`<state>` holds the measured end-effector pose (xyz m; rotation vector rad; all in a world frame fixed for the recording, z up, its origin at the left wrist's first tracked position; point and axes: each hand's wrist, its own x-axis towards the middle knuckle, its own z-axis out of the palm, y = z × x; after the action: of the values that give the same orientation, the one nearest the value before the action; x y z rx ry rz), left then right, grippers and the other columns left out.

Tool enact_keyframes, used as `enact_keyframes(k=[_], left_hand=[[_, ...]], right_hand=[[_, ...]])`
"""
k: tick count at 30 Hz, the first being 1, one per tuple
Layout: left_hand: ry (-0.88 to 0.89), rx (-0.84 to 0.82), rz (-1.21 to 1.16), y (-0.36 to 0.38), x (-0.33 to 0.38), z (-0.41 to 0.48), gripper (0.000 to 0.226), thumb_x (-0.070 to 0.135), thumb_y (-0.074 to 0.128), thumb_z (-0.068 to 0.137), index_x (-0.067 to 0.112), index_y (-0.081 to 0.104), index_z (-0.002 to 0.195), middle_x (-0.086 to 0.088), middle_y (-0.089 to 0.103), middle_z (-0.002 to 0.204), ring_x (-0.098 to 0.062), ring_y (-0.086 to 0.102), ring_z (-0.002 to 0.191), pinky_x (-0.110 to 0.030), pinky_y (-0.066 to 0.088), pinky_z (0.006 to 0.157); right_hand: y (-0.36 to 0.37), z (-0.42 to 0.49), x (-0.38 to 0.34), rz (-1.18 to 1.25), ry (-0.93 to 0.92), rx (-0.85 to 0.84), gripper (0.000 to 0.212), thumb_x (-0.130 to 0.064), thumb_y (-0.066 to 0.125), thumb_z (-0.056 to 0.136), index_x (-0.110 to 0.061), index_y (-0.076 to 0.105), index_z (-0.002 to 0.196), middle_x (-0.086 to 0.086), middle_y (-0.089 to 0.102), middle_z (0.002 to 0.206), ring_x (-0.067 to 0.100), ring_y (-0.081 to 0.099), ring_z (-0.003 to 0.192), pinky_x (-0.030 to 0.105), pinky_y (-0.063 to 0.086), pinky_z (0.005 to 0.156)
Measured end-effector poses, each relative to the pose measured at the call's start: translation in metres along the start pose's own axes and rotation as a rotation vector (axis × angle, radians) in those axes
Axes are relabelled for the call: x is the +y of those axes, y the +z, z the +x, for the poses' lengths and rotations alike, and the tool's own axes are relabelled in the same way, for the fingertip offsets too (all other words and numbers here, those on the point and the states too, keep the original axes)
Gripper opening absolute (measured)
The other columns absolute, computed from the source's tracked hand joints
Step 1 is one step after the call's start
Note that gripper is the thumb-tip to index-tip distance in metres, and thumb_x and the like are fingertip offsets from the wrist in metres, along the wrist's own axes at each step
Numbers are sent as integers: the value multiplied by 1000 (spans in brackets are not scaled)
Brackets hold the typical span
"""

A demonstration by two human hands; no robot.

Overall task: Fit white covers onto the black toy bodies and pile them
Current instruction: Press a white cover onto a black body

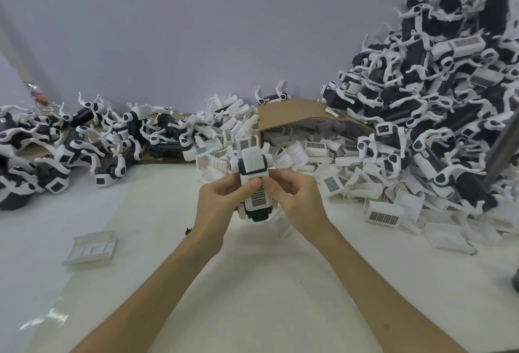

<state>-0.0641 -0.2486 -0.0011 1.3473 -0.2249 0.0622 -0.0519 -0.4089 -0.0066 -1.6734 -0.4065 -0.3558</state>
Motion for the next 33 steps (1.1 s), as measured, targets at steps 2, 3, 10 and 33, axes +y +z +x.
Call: enact_keyframes(k=[2,3,10,33], left_hand=[[-9,20,-17,1,-1,-1,26,37,78,70,25,82,93,-7,79,95,-22,76,90,-28,61,74],[-21,24,-26,1,-1,-1,28,37,78,69,24,82,94,-8,79,96,-23,76,90,-27,61,74],[-91,60,-81,0,2,1,34,44,71,78,25,79,106,-6,78,102,-24,76,92,-29,60,68],[-180,-40,90,-3,2,3,38,50,72,84,20,72,107,-4,76,92,-24,68,76,-28,43,57]], right_hand=[[1,-1,1,3,-22,6,19,-30,68,91,-28,75,109,-7,78,101,11,73,96,24,58,81],[1,-1,1,5,-21,10,18,-29,69,92,-27,75,109,-8,78,100,10,73,96,23,58,80],[2,0,-2,-31,63,-91,29,-26,73,90,-33,66,118,-8,77,103,8,71,99,28,58,84],[-7,0,-5,-76,4,82,26,-38,63,88,-14,73,82,-2,69,69,10,63,67,26,48,71]])
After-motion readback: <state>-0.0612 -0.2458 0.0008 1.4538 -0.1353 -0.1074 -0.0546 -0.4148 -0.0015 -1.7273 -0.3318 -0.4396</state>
